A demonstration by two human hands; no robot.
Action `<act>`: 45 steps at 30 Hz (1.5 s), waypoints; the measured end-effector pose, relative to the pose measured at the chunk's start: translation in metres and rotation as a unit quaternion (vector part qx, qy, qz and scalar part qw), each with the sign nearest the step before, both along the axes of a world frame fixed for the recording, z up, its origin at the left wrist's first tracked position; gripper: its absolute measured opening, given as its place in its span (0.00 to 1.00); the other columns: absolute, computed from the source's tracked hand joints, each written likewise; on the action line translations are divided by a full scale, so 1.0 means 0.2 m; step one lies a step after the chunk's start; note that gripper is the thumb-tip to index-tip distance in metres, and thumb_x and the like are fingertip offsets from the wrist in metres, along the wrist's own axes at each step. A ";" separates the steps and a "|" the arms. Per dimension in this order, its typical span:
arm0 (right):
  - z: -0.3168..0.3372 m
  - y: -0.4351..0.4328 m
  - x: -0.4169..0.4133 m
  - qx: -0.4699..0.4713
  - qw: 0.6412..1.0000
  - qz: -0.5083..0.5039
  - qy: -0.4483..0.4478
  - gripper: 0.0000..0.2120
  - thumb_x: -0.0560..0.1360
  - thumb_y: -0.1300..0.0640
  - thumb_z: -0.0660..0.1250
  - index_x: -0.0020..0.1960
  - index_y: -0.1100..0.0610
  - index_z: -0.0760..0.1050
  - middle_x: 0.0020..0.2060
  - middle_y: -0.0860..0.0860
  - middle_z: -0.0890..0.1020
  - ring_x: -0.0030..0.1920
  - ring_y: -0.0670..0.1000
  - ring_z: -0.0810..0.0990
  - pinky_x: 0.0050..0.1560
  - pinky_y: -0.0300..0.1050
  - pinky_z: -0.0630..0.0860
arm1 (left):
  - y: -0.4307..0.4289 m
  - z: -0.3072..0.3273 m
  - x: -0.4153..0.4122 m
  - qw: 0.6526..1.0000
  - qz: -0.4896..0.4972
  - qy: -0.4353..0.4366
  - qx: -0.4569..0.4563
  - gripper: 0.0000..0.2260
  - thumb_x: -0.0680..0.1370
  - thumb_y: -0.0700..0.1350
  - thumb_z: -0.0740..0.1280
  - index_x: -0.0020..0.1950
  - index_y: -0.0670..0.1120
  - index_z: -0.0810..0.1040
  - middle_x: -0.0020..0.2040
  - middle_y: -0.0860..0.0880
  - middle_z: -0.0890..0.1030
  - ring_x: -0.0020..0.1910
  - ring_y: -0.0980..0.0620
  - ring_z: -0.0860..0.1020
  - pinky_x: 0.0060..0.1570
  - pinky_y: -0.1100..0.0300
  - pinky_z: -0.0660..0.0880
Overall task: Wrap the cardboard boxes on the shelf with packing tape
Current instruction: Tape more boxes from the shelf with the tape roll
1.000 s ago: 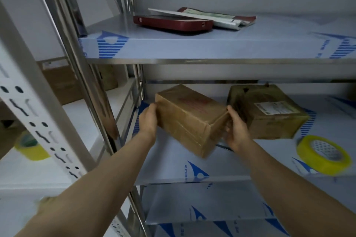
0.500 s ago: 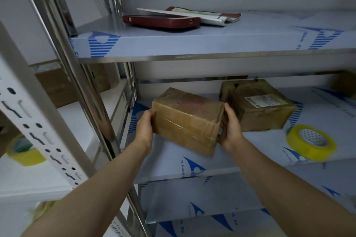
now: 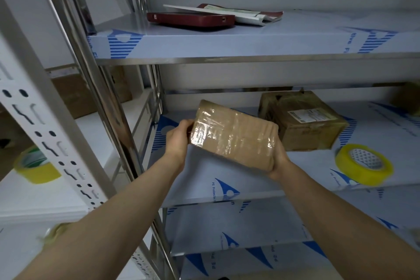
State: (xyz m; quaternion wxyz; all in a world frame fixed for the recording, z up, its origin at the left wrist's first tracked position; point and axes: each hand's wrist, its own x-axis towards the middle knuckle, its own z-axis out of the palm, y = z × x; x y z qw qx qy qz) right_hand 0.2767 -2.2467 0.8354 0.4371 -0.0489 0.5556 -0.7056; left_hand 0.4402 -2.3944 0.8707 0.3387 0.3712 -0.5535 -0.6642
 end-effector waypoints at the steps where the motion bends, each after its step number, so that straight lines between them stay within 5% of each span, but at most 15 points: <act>1: 0.01 0.01 0.00 0.000 1.000 0.005 -0.014 0.27 0.79 0.35 0.50 0.49 0.54 0.78 0.46 0.55 0.83 0.41 0.55 0.82 0.38 0.47 0.78 | 0.01 0.01 0.00 1.000 0.002 0.004 -0.003 0.11 0.78 0.48 0.62 0.41 0.47 0.80 0.42 0.47 0.82 0.47 0.49 0.78 0.58 0.54 0.71; 8: 0.01 0.08 0.03 0.060 0.985 0.061 -0.147 0.33 0.71 0.32 0.59 0.45 0.63 0.80 0.39 0.61 0.84 0.45 0.60 0.78 0.34 0.54 0.82 | 0.01 0.05 0.02 1.000 -0.005 0.026 -0.017 0.06 0.73 0.38 0.68 0.48 0.44 0.84 0.54 0.45 0.83 0.57 0.50 0.79 0.66 0.51 0.70; 12: -0.01 0.08 0.00 0.130 0.977 0.063 -0.160 0.27 0.71 0.38 0.61 0.54 0.61 0.77 0.49 0.61 0.83 0.52 0.60 0.78 0.58 0.53 0.74 | 0.00 0.06 0.02 0.998 -0.023 0.029 -0.041 0.04 0.74 0.39 0.69 0.47 0.41 0.82 0.46 0.47 0.83 0.52 0.48 0.79 0.62 0.49 0.72; 14: 0.00 0.07 0.00 0.140 0.973 0.069 -0.167 0.23 0.73 0.42 0.60 0.57 0.59 0.77 0.54 0.60 0.82 0.56 0.60 0.78 0.66 0.52 0.68 | -0.01 0.06 0.03 0.998 -0.050 0.031 -0.039 0.12 0.72 0.46 0.72 0.53 0.44 0.80 0.47 0.49 0.81 0.51 0.50 0.78 0.54 0.55 0.73; 17: 0.01 0.09 0.01 0.131 0.979 0.081 -0.132 0.21 0.74 0.43 0.60 0.49 0.60 0.80 0.48 0.60 0.83 0.49 0.60 0.80 0.59 0.54 0.72 | -0.02 0.07 0.04 0.994 -0.098 0.012 -0.051 0.22 0.75 0.52 0.69 0.68 0.51 0.71 0.57 0.53 0.77 0.51 0.57 0.77 0.45 0.64 0.72; 19: 0.03 0.10 0.03 0.094 0.985 0.077 -0.123 0.22 0.72 0.42 0.61 0.42 0.60 0.83 0.44 0.59 0.84 0.45 0.59 0.82 0.52 0.53 0.76 | -0.02 0.07 0.04 0.991 -0.113 -0.017 -0.073 0.22 0.77 0.54 0.65 0.70 0.55 0.68 0.54 0.58 0.76 0.49 0.63 0.75 0.42 0.69 0.69; 26: 0.02 0.09 0.01 -0.082 0.991 -0.040 -0.098 0.29 0.75 0.32 0.54 0.57 0.53 0.81 0.53 0.58 0.83 0.50 0.61 0.84 0.55 0.58 0.76 | -0.01 0.05 0.01 0.994 -0.089 -0.035 -0.053 0.25 0.76 0.60 0.64 0.71 0.51 0.69 0.62 0.50 0.77 0.55 0.53 0.78 0.46 0.63 0.73; 32: -0.02 0.02 0.00 -0.001 0.992 -0.116 -0.058 0.32 0.76 0.31 0.49 0.64 0.51 0.76 0.58 0.59 0.81 0.57 0.61 0.80 0.58 0.59 0.76 | -0.01 0.06 -0.01 0.998 -0.056 0.006 -0.020 0.14 0.78 0.45 0.66 0.64 0.51 0.76 0.49 0.52 0.80 0.42 0.57 0.78 0.32 0.67 0.74; 35: -0.03 0.00 0.00 0.042 0.981 -0.184 -0.044 0.32 0.79 0.35 0.45 0.66 0.55 0.73 0.56 0.59 0.80 0.59 0.61 0.78 0.61 0.60 0.73 | -0.02 0.08 -0.01 0.998 -0.058 0.016 -0.022 0.15 0.77 0.37 0.65 0.62 0.47 0.78 0.51 0.48 0.82 0.42 0.55 0.79 0.29 0.70 0.75; 45: 0.02 -0.03 0.00 0.090 0.986 -0.140 -0.020 0.32 0.79 0.35 0.45 0.68 0.56 0.71 0.61 0.60 0.78 0.62 0.60 0.75 0.49 0.53 0.70 | -0.03 0.06 -0.01 0.994 -0.045 0.000 -0.098 0.06 0.76 0.38 0.68 0.49 0.48 0.80 0.44 0.50 0.81 0.40 0.54 0.78 0.29 0.68 0.74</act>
